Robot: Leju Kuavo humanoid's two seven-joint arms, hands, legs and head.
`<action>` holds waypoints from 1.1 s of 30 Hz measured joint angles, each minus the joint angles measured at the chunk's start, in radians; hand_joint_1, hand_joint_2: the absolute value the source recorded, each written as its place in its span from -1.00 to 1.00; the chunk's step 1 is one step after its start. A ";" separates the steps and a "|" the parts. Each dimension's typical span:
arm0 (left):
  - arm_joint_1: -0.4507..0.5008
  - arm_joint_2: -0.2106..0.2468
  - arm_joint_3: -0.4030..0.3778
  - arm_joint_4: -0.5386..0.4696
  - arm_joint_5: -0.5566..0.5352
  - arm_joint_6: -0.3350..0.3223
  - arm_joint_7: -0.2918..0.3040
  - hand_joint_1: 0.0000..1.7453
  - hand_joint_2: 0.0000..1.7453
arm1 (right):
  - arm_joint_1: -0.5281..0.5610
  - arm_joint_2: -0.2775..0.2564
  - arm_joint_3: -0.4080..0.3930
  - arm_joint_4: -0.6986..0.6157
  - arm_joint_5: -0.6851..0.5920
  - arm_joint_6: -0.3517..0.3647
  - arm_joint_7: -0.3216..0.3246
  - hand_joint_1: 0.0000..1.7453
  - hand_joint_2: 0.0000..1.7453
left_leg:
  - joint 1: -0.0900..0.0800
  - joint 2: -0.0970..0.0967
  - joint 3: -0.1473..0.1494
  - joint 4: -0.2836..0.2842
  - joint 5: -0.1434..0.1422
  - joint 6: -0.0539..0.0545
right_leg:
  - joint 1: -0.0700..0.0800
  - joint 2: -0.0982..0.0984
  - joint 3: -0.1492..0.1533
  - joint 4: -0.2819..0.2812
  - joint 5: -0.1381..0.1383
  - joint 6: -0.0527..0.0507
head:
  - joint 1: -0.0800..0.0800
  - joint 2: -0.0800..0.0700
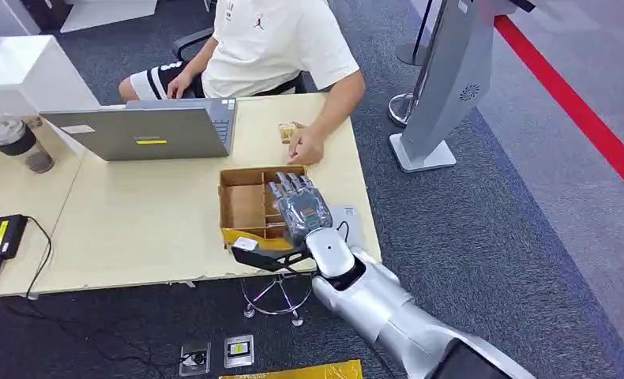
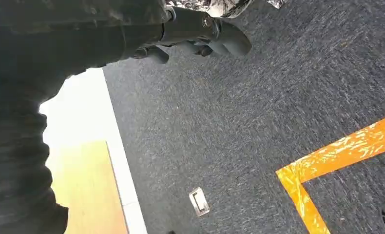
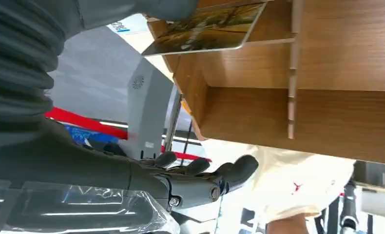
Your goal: Pass the card to the sensor for recognition and then transmit it.
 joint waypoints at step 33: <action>0.000 0.000 0.000 0.000 -0.001 -0.004 -0.003 -1.00 1.00 | 0.000 -0.009 -0.022 0.031 0.002 -0.003 -0.021 -0.06 1.00 | 0.000 0.000 0.000 0.000 0.000 0.000 | 0.000 0.000 0.000 0.000 0.000 0.000 | 0.000 0.000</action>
